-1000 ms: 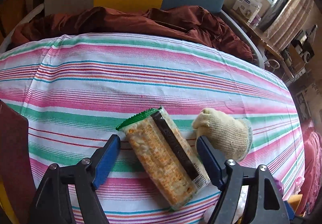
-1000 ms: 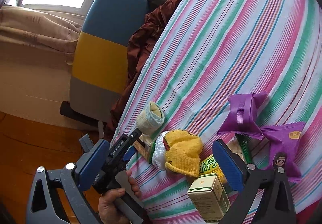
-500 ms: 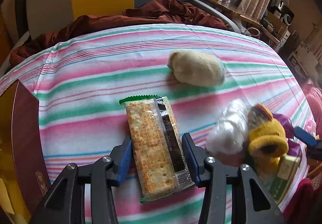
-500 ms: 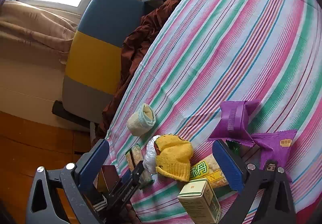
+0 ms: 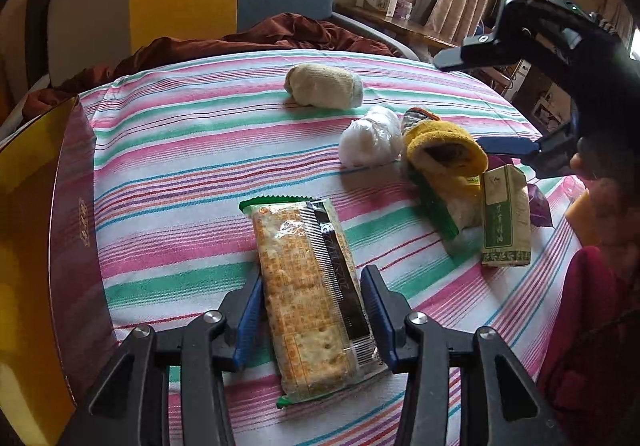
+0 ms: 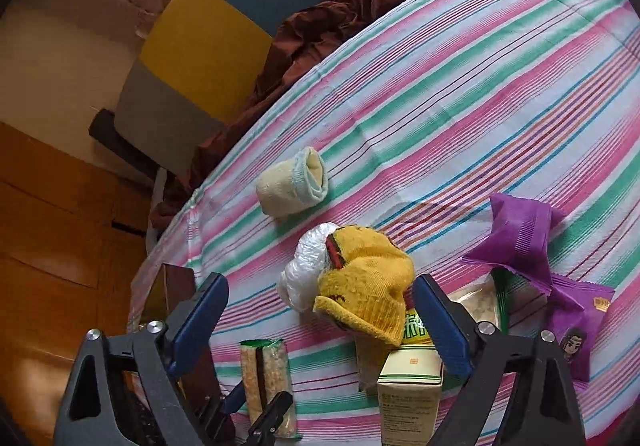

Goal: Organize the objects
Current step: 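Lift the cracker packet with the left tool while the right tool grasps the yellow glove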

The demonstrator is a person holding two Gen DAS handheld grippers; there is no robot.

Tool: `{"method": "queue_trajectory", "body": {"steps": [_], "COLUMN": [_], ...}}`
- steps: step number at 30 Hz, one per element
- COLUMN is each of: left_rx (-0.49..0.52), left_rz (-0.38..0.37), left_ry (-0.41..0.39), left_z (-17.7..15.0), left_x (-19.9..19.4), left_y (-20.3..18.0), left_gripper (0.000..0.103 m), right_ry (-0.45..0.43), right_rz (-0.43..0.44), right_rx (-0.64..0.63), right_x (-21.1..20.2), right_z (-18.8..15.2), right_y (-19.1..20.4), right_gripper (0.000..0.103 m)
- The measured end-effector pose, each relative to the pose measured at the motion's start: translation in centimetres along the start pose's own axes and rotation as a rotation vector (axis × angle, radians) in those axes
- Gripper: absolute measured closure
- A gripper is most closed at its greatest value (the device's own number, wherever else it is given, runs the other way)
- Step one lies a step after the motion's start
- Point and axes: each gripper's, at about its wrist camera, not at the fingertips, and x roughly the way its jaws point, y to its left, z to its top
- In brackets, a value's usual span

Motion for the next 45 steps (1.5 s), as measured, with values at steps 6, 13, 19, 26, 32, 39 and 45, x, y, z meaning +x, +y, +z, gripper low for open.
{"method": "queue_trajectory", "body": {"steps": [6,13,19,26,32,39,45], "left_rx": [0.053,0.062,0.064,0.069,0.089,0.081,0.059], "left_rz": [0.006,0.009,0.004,0.005,0.020,0.004,-0.107], "left_ry": [-0.051,-0.077,-0.089,-0.087,-0.083,-0.067,-0.106], "left_z": [-0.7,-1.2,-1.7,-1.8,-2.0,-2.0,-2.2], "left_x": [-0.1,-0.2,-0.3,-0.5,-0.5,-1.1,-5.4], "left_y": [-0.1,-0.1,-0.1,-0.2,-0.5,-0.5,-0.8], "left_gripper": [0.055,0.055,0.055,0.055,0.055,0.056,0.056], "right_ry": [0.064,0.083,0.109,0.125,0.115,0.130,0.128], "right_rz": [-0.129,-0.236,-0.267,-0.246,-0.255,-0.289,-0.339], "right_rx": [-0.074,-0.141,-0.190,-0.157,-0.200,-0.261,-0.324], "right_x": [2.2,4.0,4.7,5.1,5.5,5.8,6.2], "right_z": [-0.6,-0.5,-0.8,-0.5,-0.9,-1.0,-1.3], "right_y": [0.1,0.1,0.4,-0.4,0.1,0.5,1.1], "right_gripper": [0.026,0.058,0.065,0.062,0.057,0.055,0.059]}}
